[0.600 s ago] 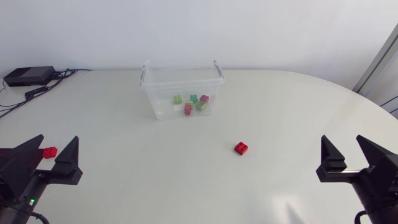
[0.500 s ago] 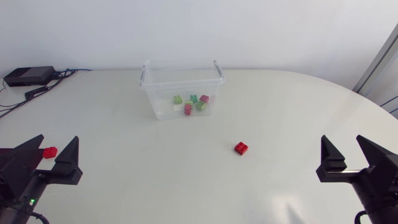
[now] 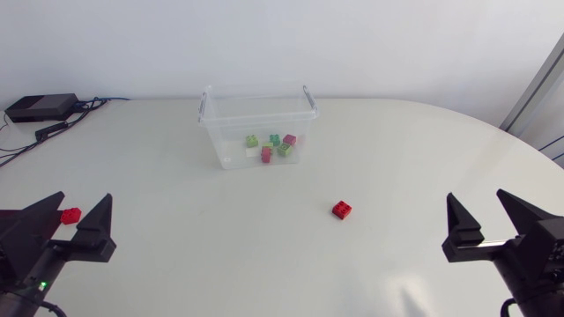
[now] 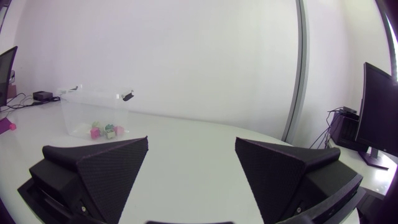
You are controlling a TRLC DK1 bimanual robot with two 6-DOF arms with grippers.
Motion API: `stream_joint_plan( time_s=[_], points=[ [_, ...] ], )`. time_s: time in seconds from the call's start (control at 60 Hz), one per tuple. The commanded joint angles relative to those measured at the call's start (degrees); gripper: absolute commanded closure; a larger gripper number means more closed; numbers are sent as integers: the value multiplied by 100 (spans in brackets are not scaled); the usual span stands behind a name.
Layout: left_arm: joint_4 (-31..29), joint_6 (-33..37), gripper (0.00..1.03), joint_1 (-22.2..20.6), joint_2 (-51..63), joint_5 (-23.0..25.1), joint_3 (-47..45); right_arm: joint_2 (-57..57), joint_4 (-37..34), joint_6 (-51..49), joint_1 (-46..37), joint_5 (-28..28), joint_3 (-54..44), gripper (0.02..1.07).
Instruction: Place the duplo bricks in the container
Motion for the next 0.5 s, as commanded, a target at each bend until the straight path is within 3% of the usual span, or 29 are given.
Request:
stream_joint_plan(
  time_s=[0.0, 0.183, 0.35, 0.483],
  points=[
    [-10, -122, 7, 12, 362, 37, 541, 126, -45, -81, 60, -32, 314, 6],
    [-537, -298, 7, 231, 1900, 28, 1798, 1524, -1, -37, 262, -58, 1202, 6],
    [-1548, -869, 7, 407, 3693, 37, 3363, 3027, -265, 68, 544, -85, 2335, 6],
    [-2541, -825, 7, 433, 4765, 28, 4452, 3915, -634, 200, 939, -76, 3065, 6]
  ],
)
